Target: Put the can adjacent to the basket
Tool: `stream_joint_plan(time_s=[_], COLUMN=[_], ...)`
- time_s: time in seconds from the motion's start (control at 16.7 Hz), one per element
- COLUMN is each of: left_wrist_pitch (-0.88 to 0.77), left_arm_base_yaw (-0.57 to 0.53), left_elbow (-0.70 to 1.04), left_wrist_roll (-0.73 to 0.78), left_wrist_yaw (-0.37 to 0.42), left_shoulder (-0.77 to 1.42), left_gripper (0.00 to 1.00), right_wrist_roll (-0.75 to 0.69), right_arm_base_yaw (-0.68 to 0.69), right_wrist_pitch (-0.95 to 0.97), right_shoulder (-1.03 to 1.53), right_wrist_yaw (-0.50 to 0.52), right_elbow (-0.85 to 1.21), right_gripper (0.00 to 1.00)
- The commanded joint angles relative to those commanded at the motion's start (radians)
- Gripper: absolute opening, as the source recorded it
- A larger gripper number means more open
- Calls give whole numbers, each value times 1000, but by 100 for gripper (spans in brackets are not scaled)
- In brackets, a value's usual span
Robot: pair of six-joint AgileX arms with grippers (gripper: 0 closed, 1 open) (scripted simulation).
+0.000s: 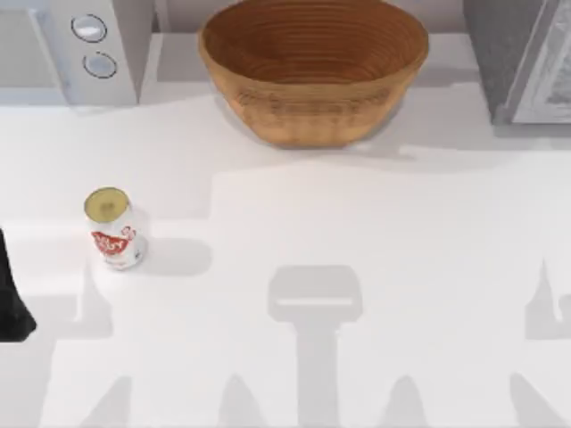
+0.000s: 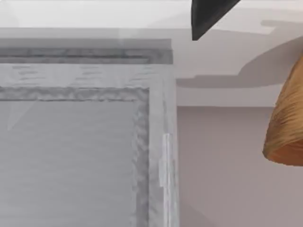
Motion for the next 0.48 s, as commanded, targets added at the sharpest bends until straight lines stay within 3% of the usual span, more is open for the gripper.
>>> stream_joint_plan(time_s=[0.24,0.48], left_wrist_pitch=[-23,-150], left_arm_base_yaw=[-6,-45], left_elbow=[20,138], left_wrist_roll=[10,69], left_wrist_yaw=[0,7], left_shoulder=[30,211], left_gripper=[100,100], right_wrist_roll=[0,0], right_arm_base_yaw=[0,0], right_wrist_pitch=[0,0], right_shoulder=[0,0], right_wrist_yaw=[0,0], right_elbow=[0,0], right_gripper=[100,100])
